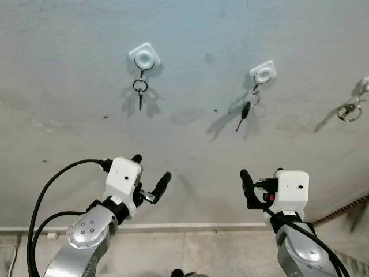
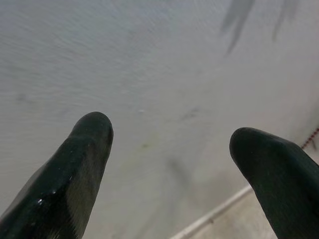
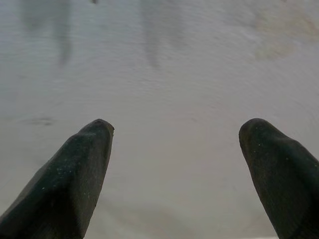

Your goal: Hang keys on a hook

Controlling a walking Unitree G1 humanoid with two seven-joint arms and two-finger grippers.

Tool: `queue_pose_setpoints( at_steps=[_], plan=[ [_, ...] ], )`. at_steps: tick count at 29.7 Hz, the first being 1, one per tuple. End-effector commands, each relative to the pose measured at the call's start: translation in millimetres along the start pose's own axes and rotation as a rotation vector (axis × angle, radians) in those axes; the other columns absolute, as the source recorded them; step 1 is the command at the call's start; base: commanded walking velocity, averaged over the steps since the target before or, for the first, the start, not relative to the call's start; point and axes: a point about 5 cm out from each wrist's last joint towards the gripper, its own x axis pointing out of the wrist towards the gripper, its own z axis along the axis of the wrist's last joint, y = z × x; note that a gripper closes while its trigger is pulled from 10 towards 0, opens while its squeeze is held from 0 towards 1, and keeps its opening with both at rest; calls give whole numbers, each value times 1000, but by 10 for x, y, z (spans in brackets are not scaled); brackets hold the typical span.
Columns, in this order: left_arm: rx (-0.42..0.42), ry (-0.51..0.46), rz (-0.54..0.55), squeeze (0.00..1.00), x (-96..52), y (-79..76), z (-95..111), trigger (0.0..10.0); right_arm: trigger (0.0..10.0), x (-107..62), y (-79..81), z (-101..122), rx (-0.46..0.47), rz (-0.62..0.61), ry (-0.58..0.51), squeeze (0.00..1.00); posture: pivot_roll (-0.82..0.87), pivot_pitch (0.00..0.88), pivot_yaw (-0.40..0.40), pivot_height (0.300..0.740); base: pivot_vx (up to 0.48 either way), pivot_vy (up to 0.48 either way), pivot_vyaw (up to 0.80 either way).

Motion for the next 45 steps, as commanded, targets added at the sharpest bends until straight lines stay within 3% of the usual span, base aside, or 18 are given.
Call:
queue_pose_setpoints(
  at_steps=[1, 6, 25, 45],
  plan=[
    [-4, 11, -26, 0, 31, -57, -23, 10000, 10000, 17, -86, -36, 17, -42, 21, 0, 183, 104, -110, 740, 0, 0, -769],
    [11, 37, -60, 0, 53, -82, -46, 10000, 10000, 37, -80, -58, 58, -55, 20, 0, 187, 97, -94, 740, 0, 0, -770],
    [76, 35, -83, 0, 109, -31, -24, 10000, 10000, 120, 28, -90, 105, -47, 12, 0, 213, 73, -67, 740, 0, 0, 0],
    [86, 32, -72, 0, 119, 4, -6, 10000, 10000, 160, 60, -90, 136, -39, 7, 0, 221, 73, -63, 740, -259, 0, 0]
  ],
)
